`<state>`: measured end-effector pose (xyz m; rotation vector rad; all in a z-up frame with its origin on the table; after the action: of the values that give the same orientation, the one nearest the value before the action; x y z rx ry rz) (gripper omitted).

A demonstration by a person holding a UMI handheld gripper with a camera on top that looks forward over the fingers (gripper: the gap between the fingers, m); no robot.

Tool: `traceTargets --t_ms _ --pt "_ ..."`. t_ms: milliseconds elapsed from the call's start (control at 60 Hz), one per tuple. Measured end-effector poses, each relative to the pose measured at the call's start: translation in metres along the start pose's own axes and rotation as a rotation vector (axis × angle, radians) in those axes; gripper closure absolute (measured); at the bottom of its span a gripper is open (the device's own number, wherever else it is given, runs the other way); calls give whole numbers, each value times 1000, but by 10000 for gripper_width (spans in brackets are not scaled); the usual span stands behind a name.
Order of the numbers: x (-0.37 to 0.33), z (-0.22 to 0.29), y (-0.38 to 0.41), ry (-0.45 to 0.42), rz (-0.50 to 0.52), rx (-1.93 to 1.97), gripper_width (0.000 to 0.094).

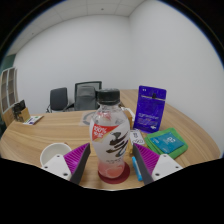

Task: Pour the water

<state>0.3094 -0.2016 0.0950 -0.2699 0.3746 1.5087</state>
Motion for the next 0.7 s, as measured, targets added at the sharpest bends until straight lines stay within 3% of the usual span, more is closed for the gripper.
traceTargets --t_ms 50,283,700 --pt "-11 1 0 14 -21 1 98" --pt "-90 20 21 72 -89 -4 76" --pt "-293 30 125 130 -62 25 76"
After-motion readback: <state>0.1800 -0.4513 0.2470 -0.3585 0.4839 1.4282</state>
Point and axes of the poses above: the point between the fingertips, and its own axes, seen from behind it with the camera up: y to the left, z up, x forward, the way the camera looks, the point moved 8 cm from there along -x, backward, against the way the camera looks, and after that the axes turned 5 degrees about z, right-handed, at the moved point
